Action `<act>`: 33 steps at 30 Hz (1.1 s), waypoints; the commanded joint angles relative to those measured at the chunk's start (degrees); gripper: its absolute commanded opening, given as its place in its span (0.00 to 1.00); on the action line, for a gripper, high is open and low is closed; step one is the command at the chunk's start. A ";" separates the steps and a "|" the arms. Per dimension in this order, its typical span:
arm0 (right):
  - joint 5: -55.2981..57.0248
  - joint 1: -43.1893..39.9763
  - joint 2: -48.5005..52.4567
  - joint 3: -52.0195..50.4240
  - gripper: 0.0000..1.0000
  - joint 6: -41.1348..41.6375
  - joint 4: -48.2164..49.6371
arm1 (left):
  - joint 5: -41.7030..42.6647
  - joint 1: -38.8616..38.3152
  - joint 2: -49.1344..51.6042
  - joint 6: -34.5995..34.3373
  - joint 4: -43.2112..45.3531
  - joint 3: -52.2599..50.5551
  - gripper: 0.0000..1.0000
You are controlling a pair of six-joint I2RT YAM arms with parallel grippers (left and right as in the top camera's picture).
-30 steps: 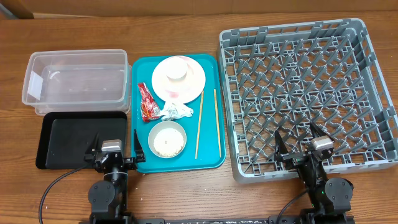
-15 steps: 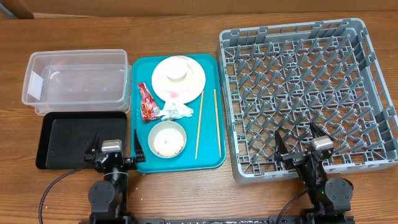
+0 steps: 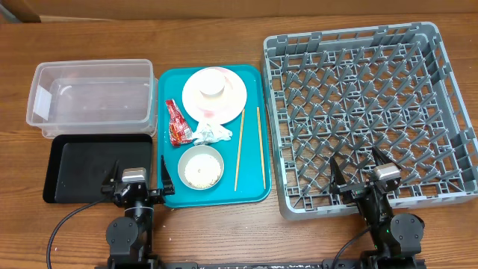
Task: Sort waste into correct bins and load items into the dishwasher
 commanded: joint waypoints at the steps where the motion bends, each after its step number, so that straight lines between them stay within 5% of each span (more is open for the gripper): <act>1: -0.26 -0.15 -0.57 -0.61 1.00 -0.04 0.31 | 0.70 0.13 -0.11 1.09 0.04 -0.24 1.00; 6: -0.28 -0.15 -0.57 -0.61 1.00 -0.04 0.31 | 1.29 0.11 -0.11 0.81 0.17 -0.24 1.00; 11: -0.28 -0.15 -0.57 -0.61 1.00 -0.02 0.31 | 10.86 0.11 -0.11 -1.57 0.02 -0.24 1.00; 18: -0.28 -0.15 -0.57 -0.61 1.00 -0.04 0.31 | 25.86 0.11 -0.11 -41.29 1.77 -0.22 1.00; 23: -0.28 -0.15 -0.57 -0.61 1.00 -0.04 0.31 | 25.05 0.13 -0.11 -52.50 3.43 -0.22 1.00; 33: -0.28 -0.15 -0.57 -0.61 1.00 -0.04 0.31 | 35.50 0.13 -0.11 -54.25 5.77 1.95 1.00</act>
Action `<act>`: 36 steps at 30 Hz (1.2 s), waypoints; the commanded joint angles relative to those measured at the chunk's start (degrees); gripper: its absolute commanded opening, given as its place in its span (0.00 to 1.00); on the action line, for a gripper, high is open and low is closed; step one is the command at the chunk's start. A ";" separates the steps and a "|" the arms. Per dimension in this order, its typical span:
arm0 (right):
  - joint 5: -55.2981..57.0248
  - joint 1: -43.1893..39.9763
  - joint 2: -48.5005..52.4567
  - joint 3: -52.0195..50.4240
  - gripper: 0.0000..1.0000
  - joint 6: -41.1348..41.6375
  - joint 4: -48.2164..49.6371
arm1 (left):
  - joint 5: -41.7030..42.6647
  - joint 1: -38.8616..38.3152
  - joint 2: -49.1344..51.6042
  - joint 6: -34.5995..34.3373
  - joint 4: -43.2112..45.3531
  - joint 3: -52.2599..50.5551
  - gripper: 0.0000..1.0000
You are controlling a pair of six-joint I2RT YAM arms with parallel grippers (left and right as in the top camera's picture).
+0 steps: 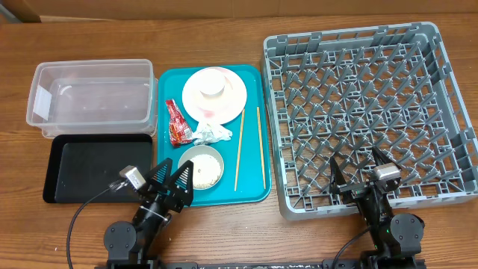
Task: Sort waste into correct bins and load items into the dishwasher
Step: 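Reach the left gripper over the teal tray to the white tissue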
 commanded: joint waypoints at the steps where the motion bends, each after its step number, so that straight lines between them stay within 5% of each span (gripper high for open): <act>1: -0.31 -0.17 -0.57 -0.61 1.00 -0.04 0.31 | 4.63 0.13 -0.11 -2.38 -0.35 2.99 1.00; 7: -0.31 -0.17 -0.57 -0.61 1.00 -0.04 0.31 | 4.44 0.13 3.87 3.69 -8.79 14.56 1.00; 12: -0.31 -0.17 -0.57 -0.61 1.00 -0.04 0.28 | 4.61 0.11 18.14 10.58 -22.40 28.89 1.00; 14: -0.31 -0.17 -0.57 -0.61 1.00 -0.02 0.31 | 4.79 0.02 31.32 17.59 -36.44 41.40 1.00; 21: -0.31 -0.17 -0.57 -0.61 1.00 -0.02 0.28 | 4.00 -4.13 60.19 30.93 -65.53 70.20 1.00; 32: -0.28 -0.17 -0.57 -0.61 1.00 -0.04 0.31 | 5.99 -4.55 82.20 30.32 -66.10 75.78 0.99; 36: -0.28 -0.17 -0.57 -0.61 1.00 -0.04 0.28 | 4.11 -4.57 86.66 30.21 -66.20 75.78 0.78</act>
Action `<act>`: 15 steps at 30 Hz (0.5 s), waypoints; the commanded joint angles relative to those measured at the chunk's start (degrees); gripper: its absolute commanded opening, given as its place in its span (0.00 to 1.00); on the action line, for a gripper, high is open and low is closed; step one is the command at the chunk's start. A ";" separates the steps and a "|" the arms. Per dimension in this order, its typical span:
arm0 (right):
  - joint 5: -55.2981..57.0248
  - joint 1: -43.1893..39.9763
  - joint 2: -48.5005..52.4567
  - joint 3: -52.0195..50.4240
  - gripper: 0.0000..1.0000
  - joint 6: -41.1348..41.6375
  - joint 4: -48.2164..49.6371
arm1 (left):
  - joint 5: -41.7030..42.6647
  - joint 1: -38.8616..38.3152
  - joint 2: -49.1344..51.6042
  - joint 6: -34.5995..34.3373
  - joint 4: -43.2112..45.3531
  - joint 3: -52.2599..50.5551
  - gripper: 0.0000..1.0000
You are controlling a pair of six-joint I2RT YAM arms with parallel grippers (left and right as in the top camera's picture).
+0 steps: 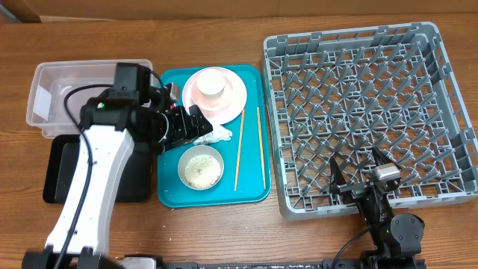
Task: Sort waste into correct bins and load items into the dishwasher
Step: 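Reach the left gripper over the teal tray to the white tissue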
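On the teal tray (254, 190) lie a pink plate (231, 97) with a small upturned cup (211, 82) on it, a white bowl (200, 166) with crumbs, two chopsticks (239, 149) and a crumpled white napkin (222, 134). My left gripper (200, 125) hangs low over the tray's left side at the napkin's left edge, jaws looking open. It covers the spot where the red wrapper lay, so the wrapper is hidden. My right gripper (355, 157) stands open over the front of the grey dish rack (351, 45), holding nothing.
A clear plastic bin (82, 86) stands at the far left, with a black tray (60, 175) in front of it, partly under my left arm (97, 172). The rack fills the right half of the table.
My left arm has risen from the table's front edge and reached out over the teal tray; its gripper now sits at the napkin and over the red wrapper. The right arm is unchanged.
First both grippers rested at the front edge, the left one by the black tray. Then the left gripper was tilted, open, toward the bowl at the tray's front. Now it is over the wrapper and napkin. Nothing on the tray has shifted.
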 commanded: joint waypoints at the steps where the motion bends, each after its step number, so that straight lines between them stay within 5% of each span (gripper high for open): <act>1: -0.31 -0.17 -0.52 -0.61 1.00 -0.02 0.33 | -1.70 -0.42 2.84 0.90 -0.15 0.98 0.75; 12: -0.31 -0.17 -0.52 -0.61 1.00 -0.02 0.33 | -17.27 -4.31 4.66 -0.31 3.98 0.96 0.39; 15: -0.28 -0.17 -0.52 -0.61 1.00 -0.02 0.33 | -21.97 -7.13 4.68 -2.38 6.49 0.94 0.40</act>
